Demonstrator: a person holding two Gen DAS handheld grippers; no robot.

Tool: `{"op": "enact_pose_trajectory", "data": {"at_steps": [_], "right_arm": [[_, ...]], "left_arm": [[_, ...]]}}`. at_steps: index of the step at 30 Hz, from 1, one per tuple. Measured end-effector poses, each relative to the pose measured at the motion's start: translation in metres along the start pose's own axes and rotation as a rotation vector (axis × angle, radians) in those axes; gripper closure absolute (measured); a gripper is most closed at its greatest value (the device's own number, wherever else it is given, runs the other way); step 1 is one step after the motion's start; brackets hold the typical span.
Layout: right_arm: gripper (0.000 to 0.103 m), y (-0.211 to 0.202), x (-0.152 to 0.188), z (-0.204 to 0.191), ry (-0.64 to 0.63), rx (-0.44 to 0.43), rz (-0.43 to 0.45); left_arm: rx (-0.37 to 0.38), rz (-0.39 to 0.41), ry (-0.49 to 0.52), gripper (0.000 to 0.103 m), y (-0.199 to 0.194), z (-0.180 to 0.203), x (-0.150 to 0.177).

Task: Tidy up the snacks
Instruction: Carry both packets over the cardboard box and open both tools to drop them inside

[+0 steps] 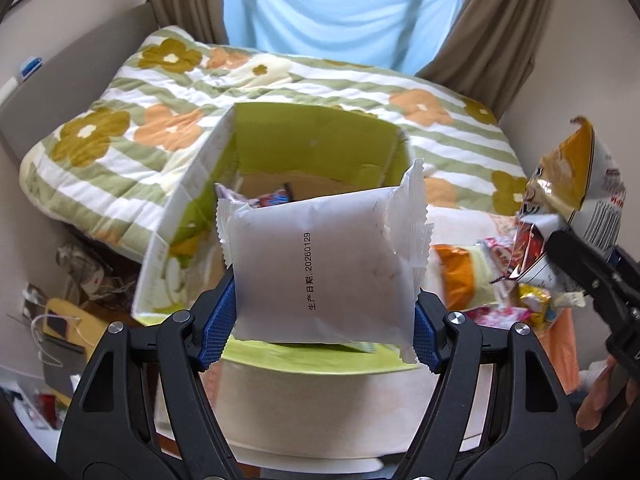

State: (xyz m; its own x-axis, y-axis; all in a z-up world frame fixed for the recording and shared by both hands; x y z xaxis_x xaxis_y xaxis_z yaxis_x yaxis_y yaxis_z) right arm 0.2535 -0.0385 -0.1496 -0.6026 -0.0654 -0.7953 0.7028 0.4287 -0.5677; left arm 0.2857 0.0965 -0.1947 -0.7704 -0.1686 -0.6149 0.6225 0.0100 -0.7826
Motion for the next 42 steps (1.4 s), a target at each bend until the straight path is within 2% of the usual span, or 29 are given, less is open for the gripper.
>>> {"op": "enact_pose_trajectory", "data": {"at_steps": [7, 10, 16, 18, 20, 21, 31, 42], "right_arm": [[0.038, 0.051, 0.002, -0.046, 0.019, -0.005, -0.084], [0.038, 0.070, 0.007, -0.057, 0.036, 0.023, -0.116], [0.038, 0.089, 0.011, -0.059, 0.060, 0.074, -0.164], [0.038, 0.095, 0.011, -0.058, 0.060, 0.084, -0.174], [0.038, 0.098, 0.010, -0.057, 0.058, 0.090, -0.179], [0.038, 0.100, 0.010, -0.056, 0.057, 0.090, -0.185], [0.038, 0.123, 0.013, -0.060, 0.020, 0.036, -0.241], [0.036, 0.146, 0.013, -0.087, -0.051, -0.052, -0.293]], "left_arm": [[-0.004, -0.099, 0.068, 0.032, 0.047, -0.053, 0.003], [0.005, -0.145, 0.128, 0.032, 0.064, -0.059, 0.012], [0.031, -0.187, 0.228, 0.031, 0.084, -0.056, 0.026], [0.061, -0.189, 0.242, 0.027, 0.087, -0.053, 0.028], [0.033, -0.179, 0.282, 0.006, 0.091, -0.054, 0.028], [0.013, -0.166, 0.294, 0.004, 0.091, -0.057, 0.028], [0.008, -0.153, 0.153, 0.002, 0.076, -0.077, 0.022], [-0.029, -0.130, 0.104, 0.002, 0.063, -0.095, 0.010]]}}
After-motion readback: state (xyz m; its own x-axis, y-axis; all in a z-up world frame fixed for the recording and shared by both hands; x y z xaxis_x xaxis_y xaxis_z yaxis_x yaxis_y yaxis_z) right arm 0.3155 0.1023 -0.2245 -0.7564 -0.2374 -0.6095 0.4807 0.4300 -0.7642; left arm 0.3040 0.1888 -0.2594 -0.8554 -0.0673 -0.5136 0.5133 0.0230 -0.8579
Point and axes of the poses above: each gripper's, at about its wrist camera, not at the fingertips, and y roughly the way its jaws point, z to its right, x to its underside, the point moved 8 cm from there along y, roughly the way its jaws point, and after that the axes turned 5 degrees about z, right-handed, at the moved point
